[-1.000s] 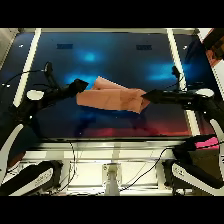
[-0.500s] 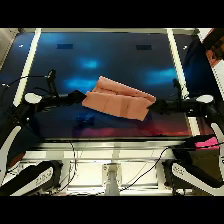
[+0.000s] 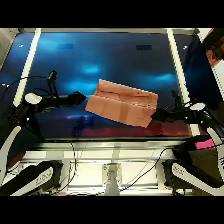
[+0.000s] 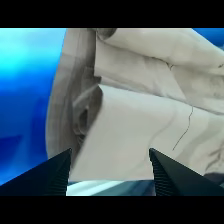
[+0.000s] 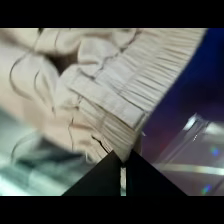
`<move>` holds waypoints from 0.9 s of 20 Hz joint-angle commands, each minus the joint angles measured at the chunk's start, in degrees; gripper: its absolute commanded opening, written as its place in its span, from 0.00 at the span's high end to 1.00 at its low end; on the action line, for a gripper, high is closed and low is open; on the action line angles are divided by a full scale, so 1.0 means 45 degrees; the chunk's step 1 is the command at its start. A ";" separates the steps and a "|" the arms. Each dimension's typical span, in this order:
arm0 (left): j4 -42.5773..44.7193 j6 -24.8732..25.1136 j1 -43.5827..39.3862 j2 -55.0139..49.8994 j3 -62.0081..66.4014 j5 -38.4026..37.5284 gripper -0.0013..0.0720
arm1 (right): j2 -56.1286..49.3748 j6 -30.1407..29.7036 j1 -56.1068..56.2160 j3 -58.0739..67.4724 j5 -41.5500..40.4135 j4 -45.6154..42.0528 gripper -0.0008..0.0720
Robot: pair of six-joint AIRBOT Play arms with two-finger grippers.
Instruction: Fold the clothes and pants, and hang the long-sleeved shirts on hangers.
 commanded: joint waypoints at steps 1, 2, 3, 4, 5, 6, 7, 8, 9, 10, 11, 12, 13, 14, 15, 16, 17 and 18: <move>-0.0005 -0.0005 0.0010 0.0005 -0.0005 0.0005 0.24 | 0.0000 0.0068 0.0277 -0.0175 -0.2506 0.0267 0.96; -0.0049 -0.0010 0.0010 0.0005 -0.0005 0.0005 0.24 | 0.0000 0.0068 0.0583 -0.0175 -0.2846 0.0418 0.96; -0.0117 -0.0063 0.0010 0.0005 -0.0005 0.0005 0.24 | 0.0005 0.0058 0.0981 -0.0165 -0.3070 0.0384 0.92; -0.0248 -0.0155 0.0010 0.0005 -0.0005 0.0005 0.24 | 0.0005 0.0058 0.1302 -0.0160 -0.3181 0.0296 0.59; -0.0418 -0.0155 0.0010 0.0005 -0.0005 0.0000 0.24 | 0.0005 0.0068 0.1418 -0.0160 -0.3245 0.0214 0.24; -0.0568 -0.0151 0.0010 0.0005 -0.0005 0.0000 0.24 | 0.0019 0.0112 0.1350 -0.0160 -0.3089 0.0141 0.22; -0.0665 -0.0151 0.0010 0.0010 -0.0005 0.0000 0.24 | 0.0019 0.0447 0.1166 -0.0117 -0.2793 -0.0117 0.22; -0.0670 -0.0155 0.0010 0.0010 0.0000 0.0000 0.24 | 0.0019 0.0860 0.0918 0.0019 -0.2322 -0.0568 0.22; -0.0665 -0.0151 0.0010 0.0010 -0.0005 0.0000 0.24 | 0.0019 0.1098 0.0588 0.0257 -0.1574 -0.1107 0.23; -0.0665 -0.0151 0.0010 0.0010 -0.0005 0.0000 0.24 | 0.0019 0.1219 0.0214 0.0520 -0.0583 -0.1467 0.23; -0.0661 -0.0151 0.0010 0.0010 -0.0005 0.0000 0.24 | 0.0019 0.1321 -0.0146 0.0695 0.0466 -0.1559 0.23; -0.0661 -0.0146 0.0010 0.0010 -0.0005 0.0000 0.24 | 0.0019 0.1316 -0.0447 0.0763 0.1355 -0.1554 0.23; -0.0661 -0.0146 0.0010 0.0010 -0.0005 0.0000 0.24 | 0.0019 0.1307 -0.0695 0.0758 0.2025 -0.1656 0.23; -0.0661 -0.0151 0.0005 0.0010 -0.0005 0.0000 0.24 | 0.0019 0.1307 -0.0826 0.0753 0.2288 -0.1885 0.23; -0.0661 -0.0151 0.0005 0.0010 -0.0005 0.0000 0.24 | 0.0019 0.1316 -0.0865 0.0709 0.2336 -0.2016 0.23; -0.0661 -0.0146 0.0005 0.0010 -0.0005 0.0000 0.24 | 0.0019 0.1311 -0.0860 0.0539 0.2288 -0.1928 0.23; -0.0661 -0.0146 0.0005 0.0010 -0.0005 0.0000 0.24 | 0.0019 0.1307 -0.0826 0.0287 0.2186 -0.1763 0.23; -0.0661 -0.0151 0.0005 0.0010 -0.0005 0.0000 0.24 | 0.0019 0.1307 -0.0826 -0.0107 0.1923 -0.1486 0.23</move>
